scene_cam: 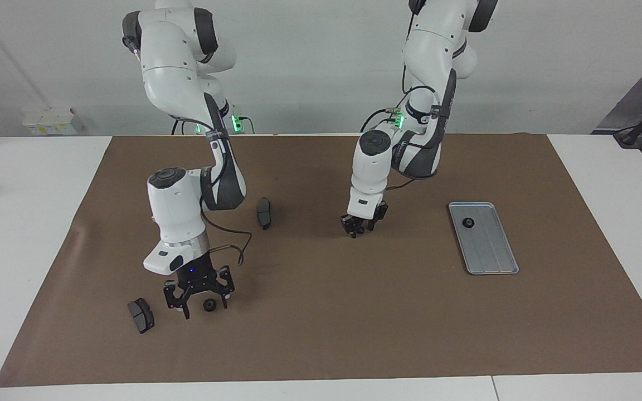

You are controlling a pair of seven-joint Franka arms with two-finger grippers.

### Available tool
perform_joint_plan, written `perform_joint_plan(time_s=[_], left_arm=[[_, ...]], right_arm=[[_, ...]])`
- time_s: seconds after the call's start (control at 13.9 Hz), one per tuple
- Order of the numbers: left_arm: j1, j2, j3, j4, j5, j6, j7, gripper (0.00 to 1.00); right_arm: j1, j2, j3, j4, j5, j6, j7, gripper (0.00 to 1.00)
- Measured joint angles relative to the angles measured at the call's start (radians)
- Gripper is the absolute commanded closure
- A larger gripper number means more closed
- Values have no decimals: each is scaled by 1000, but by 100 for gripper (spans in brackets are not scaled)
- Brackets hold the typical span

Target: Pick bearing gear from pile to tray

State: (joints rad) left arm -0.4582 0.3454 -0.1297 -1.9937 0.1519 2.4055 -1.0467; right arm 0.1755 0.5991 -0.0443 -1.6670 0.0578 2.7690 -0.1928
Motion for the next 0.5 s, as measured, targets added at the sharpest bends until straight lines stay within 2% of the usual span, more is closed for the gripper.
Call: perform_joint_plan(time_s=[0.14, 0.36, 0.5], left_arm=[[0, 0, 0, 0, 0, 0, 0, 100], [0, 0, 1, 2, 0, -6, 0, 100], [12, -13, 9, 29, 2, -69, 20, 100]], right_arm=[[-8, 6, -1, -18, 0, 0, 1, 16], [-29, 11, -1, -46, 0, 0, 1, 24], [-29, 11, 0, -54, 0, 0, 1, 29]])
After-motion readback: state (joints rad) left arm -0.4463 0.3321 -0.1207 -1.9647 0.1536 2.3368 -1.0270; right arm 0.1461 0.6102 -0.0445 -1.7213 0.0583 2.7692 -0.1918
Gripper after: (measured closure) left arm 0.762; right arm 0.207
